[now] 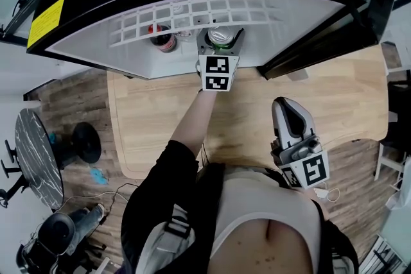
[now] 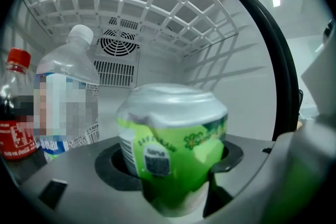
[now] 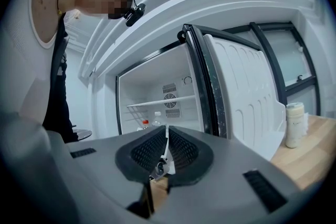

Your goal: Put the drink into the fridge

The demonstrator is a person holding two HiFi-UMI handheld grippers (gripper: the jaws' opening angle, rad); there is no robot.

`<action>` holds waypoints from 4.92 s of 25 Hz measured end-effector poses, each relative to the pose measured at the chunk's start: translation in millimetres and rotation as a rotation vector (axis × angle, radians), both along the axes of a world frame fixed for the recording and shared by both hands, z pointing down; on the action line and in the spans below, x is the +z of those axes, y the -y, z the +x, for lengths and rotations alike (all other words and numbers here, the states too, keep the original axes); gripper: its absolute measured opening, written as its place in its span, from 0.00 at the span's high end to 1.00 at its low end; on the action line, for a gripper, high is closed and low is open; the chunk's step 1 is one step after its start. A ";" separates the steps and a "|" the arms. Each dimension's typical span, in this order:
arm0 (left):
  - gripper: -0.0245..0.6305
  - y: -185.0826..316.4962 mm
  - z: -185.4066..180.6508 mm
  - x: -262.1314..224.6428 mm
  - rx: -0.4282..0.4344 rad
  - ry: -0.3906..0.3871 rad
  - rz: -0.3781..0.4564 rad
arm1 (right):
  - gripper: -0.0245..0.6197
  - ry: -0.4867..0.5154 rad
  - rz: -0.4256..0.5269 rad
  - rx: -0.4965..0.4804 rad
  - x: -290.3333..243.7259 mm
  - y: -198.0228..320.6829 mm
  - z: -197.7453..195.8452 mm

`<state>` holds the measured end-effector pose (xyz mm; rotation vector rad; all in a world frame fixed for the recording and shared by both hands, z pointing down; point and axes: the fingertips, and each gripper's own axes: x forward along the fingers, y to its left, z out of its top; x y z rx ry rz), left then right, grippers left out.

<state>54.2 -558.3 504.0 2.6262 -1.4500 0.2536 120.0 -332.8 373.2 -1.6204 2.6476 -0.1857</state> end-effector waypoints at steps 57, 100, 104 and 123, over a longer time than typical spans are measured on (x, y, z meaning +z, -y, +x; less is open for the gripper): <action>0.42 25.2 10.0 19.4 0.009 0.116 -0.112 | 0.90 0.060 -0.008 -0.028 -3.5 -9.4 -14.4; 0.80 -91.7 -27.4 -131.3 -0.074 -0.096 0.164 | 0.90 0.135 0.070 -0.120 -28.1 -22.8 -34.6; 0.87 -107.2 -33.7 -144.5 -0.087 -0.098 0.180 | 0.90 0.141 0.086 -0.141 -34.1 -21.3 -39.1; 0.95 -160.2 -31.3 -154.1 -0.085 -0.127 0.152 | 0.90 0.156 0.110 -0.195 -42.2 -12.1 -34.7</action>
